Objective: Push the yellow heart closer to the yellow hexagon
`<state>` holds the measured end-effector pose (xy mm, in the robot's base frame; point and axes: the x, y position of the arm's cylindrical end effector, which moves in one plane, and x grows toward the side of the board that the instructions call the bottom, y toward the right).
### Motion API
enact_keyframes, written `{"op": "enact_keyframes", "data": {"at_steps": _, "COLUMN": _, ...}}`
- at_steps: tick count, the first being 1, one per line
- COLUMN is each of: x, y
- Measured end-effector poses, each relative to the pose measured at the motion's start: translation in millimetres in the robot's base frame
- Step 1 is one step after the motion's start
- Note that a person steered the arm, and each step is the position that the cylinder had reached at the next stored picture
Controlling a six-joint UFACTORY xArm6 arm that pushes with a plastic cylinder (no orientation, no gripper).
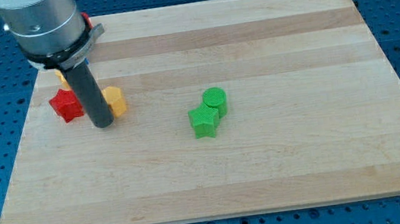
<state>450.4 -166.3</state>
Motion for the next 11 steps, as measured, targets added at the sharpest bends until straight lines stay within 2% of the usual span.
{"op": "enact_keyframes", "data": {"at_steps": 3, "x": -59.7, "y": 25.6}}
{"op": "enact_keyframes", "data": {"at_steps": 4, "x": -34.5, "y": 27.4}}
{"op": "enact_keyframes", "data": {"at_steps": 5, "x": 21.0, "y": 3.2}}
{"op": "enact_keyframes", "data": {"at_steps": 6, "x": 42.7, "y": -48.8}}
{"op": "enact_keyframes", "data": {"at_steps": 7, "x": 39.3, "y": -124.5}}
{"op": "enact_keyframes", "data": {"at_steps": 8, "x": 29.7, "y": -138.5}}
{"op": "enact_keyframes", "data": {"at_steps": 10, "x": -53.3, "y": -138.3}}
{"op": "enact_keyframes", "data": {"at_steps": 11, "x": -76.8, "y": -128.4}}
